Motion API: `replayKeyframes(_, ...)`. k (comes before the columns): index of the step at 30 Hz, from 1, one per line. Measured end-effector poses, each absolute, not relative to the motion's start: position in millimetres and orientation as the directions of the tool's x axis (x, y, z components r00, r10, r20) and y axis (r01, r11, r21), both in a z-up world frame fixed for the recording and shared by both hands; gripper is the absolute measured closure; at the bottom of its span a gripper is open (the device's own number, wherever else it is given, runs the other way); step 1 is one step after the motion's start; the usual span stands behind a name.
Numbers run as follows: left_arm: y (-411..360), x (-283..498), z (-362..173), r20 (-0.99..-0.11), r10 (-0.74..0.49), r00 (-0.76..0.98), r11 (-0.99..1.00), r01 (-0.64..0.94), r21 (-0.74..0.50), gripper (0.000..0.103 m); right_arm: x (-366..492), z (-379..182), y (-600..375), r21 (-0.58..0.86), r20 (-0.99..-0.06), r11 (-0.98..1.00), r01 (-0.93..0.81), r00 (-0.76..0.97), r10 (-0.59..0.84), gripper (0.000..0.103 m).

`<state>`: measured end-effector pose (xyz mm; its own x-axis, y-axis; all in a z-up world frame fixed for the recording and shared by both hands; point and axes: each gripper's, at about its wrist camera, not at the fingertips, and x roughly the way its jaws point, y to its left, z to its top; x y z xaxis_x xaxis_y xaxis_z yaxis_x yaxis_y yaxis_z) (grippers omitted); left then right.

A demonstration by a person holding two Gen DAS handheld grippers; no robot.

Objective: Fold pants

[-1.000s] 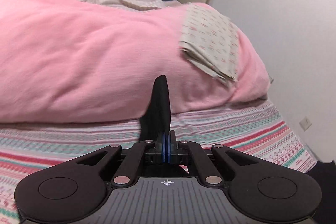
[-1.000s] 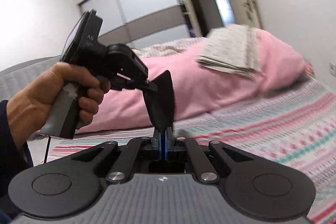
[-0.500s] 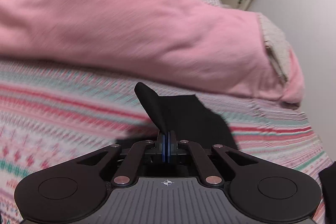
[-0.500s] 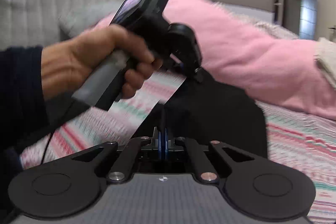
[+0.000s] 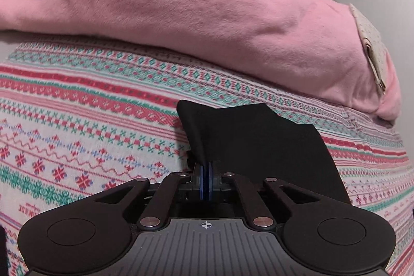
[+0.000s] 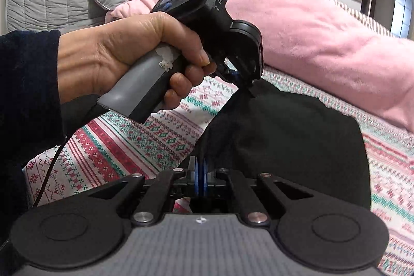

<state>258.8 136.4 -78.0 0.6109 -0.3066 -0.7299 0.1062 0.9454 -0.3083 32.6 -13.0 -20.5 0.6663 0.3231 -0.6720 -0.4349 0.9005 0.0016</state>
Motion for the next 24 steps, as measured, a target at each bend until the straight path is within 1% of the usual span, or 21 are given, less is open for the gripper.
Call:
replayKeyframes(2,136.8,255.9,-77.1,-0.726,-0.3,0.618,0.947,0.101,-0.305,0.099,31.9,-19.3,-12.9,0.018,-0.682,0.898,-0.44,0.651,0.333,0.081)
replayKeyframes(4,135.8,253.5,-76.9,-0.726,-0.291,0.623,0.95,0.098,-0.297,0.099,32.8,-17.0,-14.2,0.046,-0.687,0.895,-0.444,0.636,0.351,0.077)
replayKeyframes(6,135.6,252.6,-77.3,-0.725,-0.283,0.628,0.952,0.09,-0.293,0.099,32.8,-14.4,-17.7,0.097,-0.687,0.883,-0.46,0.61,0.394,0.07)
replayKeyframes(9,137.1,249.1,-74.1,-0.72,-0.277,0.637,0.952,0.08,-0.296,0.099,30.0,-5.7,-25.9,0.169,-0.68,0.856,-0.488,0.572,0.46,0.067)
replayKeyframes(11,138.3,246.7,-72.5,-0.721,-0.264,0.641,0.955,0.068,-0.289,0.094,27.8,1.7,-32.7,0.173,-0.67,0.857,-0.486,0.579,0.464,0.067)
replayKeyframes(14,140.1,239.6,-69.2,-0.732,-0.23,0.641,0.963,0.044,-0.265,0.09,29.3,10.4,-50.9,0.159,-0.653,0.882,-0.443,0.623,0.43,0.062)
replayKeyframes(18,145.3,223.4,-54.6,-0.724,-0.221,0.654,0.959,0.01,-0.284,0.091,44.0,9.1,-87.2,0.192,-0.68,0.939,-0.284,0.652,0.336,0.061)
replayKeyframes(21,135.2,206.0,-38.4,-0.702,-0.234,0.672,0.963,0.06,-0.264,0.091,53.1,-2.1,-102.0,0.181,-0.723,0.964,-0.197,0.638,0.266,0.061)
replayKeyframes(24,120.9,187.6,-34.1,-0.702,-0.296,0.648,0.949,0.112,-0.296,0.091,60.8,-16.9,-106.0,0.227,-0.763,0.962,-0.152,0.587,0.272,0.061)
